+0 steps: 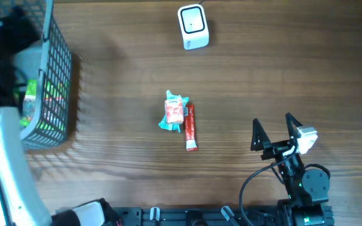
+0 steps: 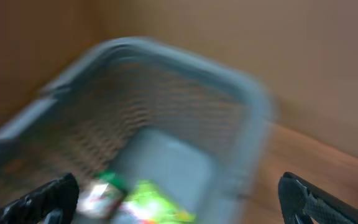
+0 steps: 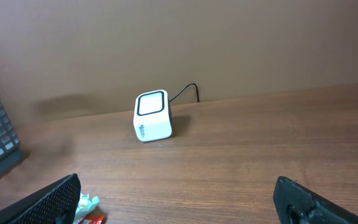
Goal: Scan the item barcode
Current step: 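Place the items on the table centre with the left gripper, then reach the left gripper into the basket and grasp the green-lidded jar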
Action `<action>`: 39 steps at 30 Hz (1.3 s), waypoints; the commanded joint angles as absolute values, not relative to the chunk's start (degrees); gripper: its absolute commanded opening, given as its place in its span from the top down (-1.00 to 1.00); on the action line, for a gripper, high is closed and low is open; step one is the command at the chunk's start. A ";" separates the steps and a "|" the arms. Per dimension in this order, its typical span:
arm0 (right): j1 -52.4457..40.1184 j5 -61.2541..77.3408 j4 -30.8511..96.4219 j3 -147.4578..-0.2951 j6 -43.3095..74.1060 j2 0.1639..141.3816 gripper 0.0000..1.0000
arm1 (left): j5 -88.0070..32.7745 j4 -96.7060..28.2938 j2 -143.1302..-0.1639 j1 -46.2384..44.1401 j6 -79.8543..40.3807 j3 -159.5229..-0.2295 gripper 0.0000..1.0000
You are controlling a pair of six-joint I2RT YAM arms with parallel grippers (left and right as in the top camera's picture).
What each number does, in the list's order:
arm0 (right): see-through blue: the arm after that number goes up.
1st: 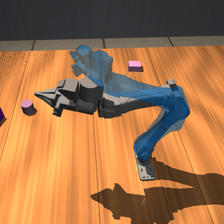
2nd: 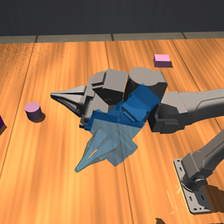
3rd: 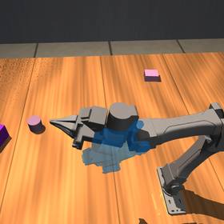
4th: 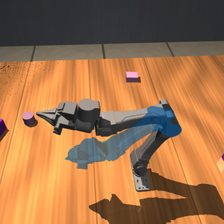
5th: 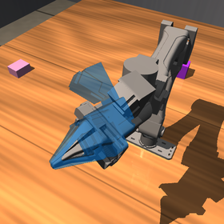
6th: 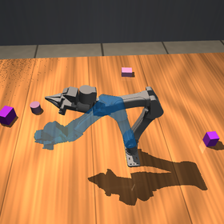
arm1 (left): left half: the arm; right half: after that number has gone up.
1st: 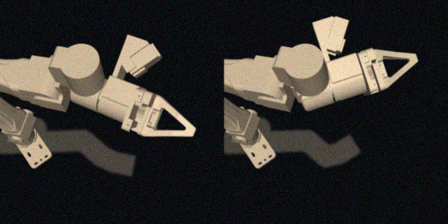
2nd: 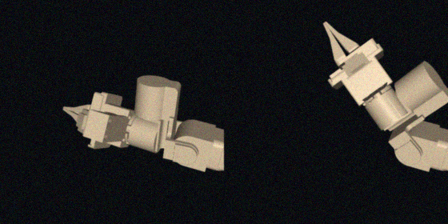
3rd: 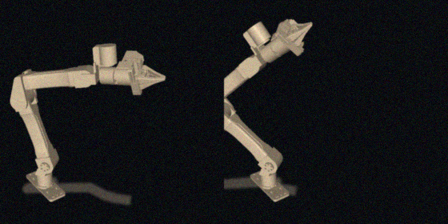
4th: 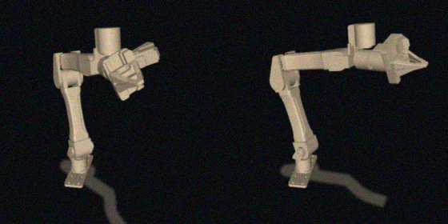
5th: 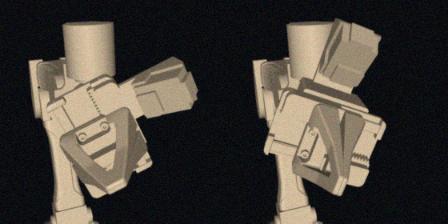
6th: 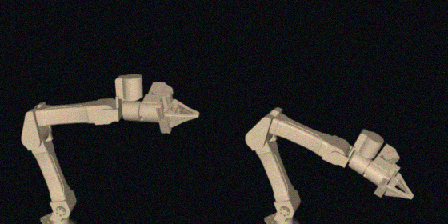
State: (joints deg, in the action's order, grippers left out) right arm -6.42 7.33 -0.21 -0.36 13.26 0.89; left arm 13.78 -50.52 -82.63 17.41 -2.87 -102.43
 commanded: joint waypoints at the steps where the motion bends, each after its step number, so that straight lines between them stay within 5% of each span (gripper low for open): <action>1: -6.13 7.57 -0.49 -0.30 13.67 0.60 -0.99 | 12.62 -51.96 -88.64 27.62 3.49 -102.21 -1.00; 17: -6.13 7.57 -0.49 -0.30 13.69 0.60 -1.00 | 11.38 -55.46 -119.74 34.68 12.03 -102.21 -0.94; 23: -6.13 7.57 -0.49 -0.30 13.69 0.60 -0.99 | 6.22 -55.09 -121.78 34.61 11.77 -102.24 -0.47; 25: -6.13 7.57 -0.49 -0.30 13.69 0.60 -1.00 | 6.22 -54.92 -121.01 34.24 11.77 -102.26 -0.48; 31: -6.13 7.57 -0.49 -0.30 13.69 0.60 -0.99 | 6.24 -54.65 -120.88 34.89 11.77 -102.21 -0.99; 39: -6.13 7.57 -0.49 -0.30 13.69 0.60 -0.99 | 6.68 -52.01 -120.86 36.86 11.84 -102.24 -0.99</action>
